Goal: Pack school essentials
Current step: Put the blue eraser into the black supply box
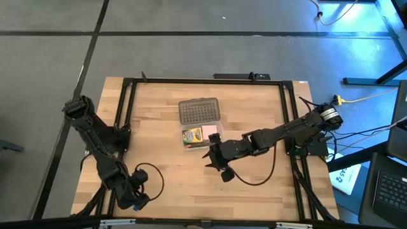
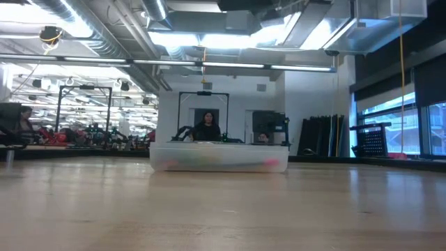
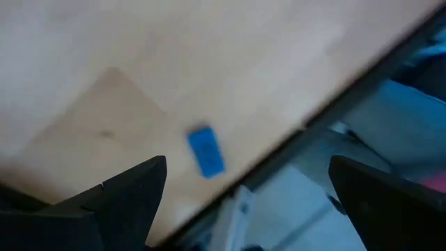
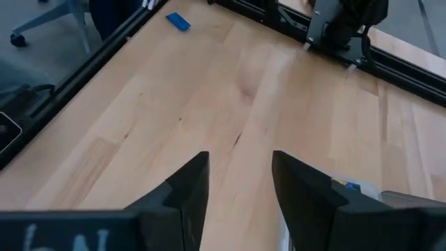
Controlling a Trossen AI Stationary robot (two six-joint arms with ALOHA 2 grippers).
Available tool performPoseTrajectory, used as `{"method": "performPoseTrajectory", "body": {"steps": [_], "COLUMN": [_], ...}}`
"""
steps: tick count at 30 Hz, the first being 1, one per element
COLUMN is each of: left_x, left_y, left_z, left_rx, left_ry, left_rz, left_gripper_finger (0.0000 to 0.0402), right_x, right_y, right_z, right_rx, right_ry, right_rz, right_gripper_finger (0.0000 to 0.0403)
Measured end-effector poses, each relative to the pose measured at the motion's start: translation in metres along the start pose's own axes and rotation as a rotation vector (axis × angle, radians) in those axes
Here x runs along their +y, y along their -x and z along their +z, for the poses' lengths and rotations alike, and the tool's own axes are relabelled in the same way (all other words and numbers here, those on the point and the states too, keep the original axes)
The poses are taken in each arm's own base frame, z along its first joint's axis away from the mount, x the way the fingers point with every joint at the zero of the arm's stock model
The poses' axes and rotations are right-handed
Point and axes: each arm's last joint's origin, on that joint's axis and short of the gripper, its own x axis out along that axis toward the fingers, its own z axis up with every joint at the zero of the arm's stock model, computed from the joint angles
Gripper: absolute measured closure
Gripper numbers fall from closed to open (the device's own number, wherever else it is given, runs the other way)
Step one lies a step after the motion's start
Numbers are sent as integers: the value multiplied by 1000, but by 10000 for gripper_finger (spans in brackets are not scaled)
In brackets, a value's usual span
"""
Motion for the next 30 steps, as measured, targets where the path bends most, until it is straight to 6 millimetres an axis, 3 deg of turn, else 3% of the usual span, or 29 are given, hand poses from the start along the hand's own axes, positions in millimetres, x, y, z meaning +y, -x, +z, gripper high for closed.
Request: {"method": "performPoseTrajectory", "body": {"steps": [5, 12, 21, 30], "left_x": [-8, -24, -14, -10], "left_y": [-11, -37, -54, -71], "left_z": [-4, -18, -36, -41], "left_rx": [-28, -19, -74, -117], "left_ry": [-3, -12, -17, -35], "left_rz": [155, 210, 251, 269], "left_gripper_finger": [7, 7, 7, 7], "right_x": [-1, -3, -3, -3], "right_y": [0, 0, 0, 0], "right_z": [2, 1, 1, 1], "right_rx": [-13, 1, 1, 1], "right_ry": [-2, -2, -6, -29], "right_rz": [-22, -96, -97, -96], "right_gripper_finger": [243, 243, 243, 244]}}
